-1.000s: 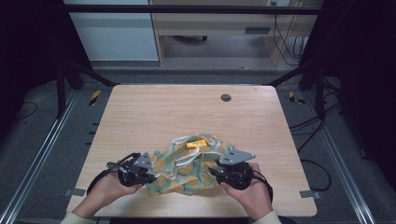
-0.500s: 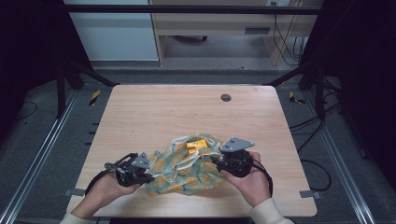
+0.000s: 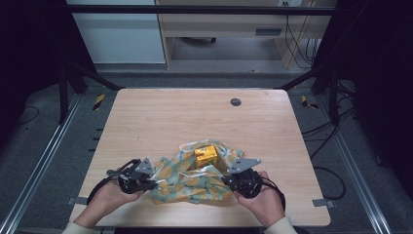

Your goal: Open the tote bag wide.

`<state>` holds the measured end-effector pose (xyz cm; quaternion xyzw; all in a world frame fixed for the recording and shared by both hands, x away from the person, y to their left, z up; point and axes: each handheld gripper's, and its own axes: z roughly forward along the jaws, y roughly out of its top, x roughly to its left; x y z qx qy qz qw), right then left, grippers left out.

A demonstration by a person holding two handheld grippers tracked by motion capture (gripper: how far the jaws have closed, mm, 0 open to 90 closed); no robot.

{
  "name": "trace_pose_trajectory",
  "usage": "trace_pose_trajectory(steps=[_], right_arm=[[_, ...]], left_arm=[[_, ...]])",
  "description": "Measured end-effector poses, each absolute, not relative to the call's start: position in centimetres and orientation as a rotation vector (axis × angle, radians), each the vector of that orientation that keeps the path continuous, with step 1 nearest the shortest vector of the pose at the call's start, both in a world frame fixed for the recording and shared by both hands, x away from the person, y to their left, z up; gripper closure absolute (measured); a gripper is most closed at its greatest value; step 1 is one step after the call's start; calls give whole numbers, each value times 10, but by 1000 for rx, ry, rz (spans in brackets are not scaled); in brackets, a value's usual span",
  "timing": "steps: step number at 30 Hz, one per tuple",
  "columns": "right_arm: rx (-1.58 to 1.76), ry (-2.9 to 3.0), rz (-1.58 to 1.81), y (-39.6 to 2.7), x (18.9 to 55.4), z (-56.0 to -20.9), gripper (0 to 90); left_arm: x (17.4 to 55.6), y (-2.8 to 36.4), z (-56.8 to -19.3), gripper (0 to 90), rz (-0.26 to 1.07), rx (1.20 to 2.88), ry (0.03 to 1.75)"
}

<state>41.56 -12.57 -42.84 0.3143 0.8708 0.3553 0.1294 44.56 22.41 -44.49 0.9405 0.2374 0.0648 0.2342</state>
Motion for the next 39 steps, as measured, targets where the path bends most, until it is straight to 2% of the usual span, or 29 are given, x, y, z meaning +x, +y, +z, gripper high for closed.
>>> trace_pose_trajectory(steps=[4,10,14,18,27,33,39], right_arm=[[859,2564,1063,-125,412,-430,854],[890,2474,1181,-132,416,-409,611],[934,2408,1203,-140,423,-399,547],[953,2355,1217,-147,429,-389,548],[941,2329,1115,-138,463,-386,615],[949,2385,1113,-127,477,-394,600],[966,2449,1061,-123,481,-405,536]], left_arm=[[447,226,-445,888,183,2580,658],[447,227,-446,886,181,2582,661],[447,227,-448,883,178,2580,664],[447,228,-450,882,171,2580,666],[447,228,-450,877,175,2577,668],[444,229,-447,855,186,2569,660],[443,230,-447,809,199,2556,674]])
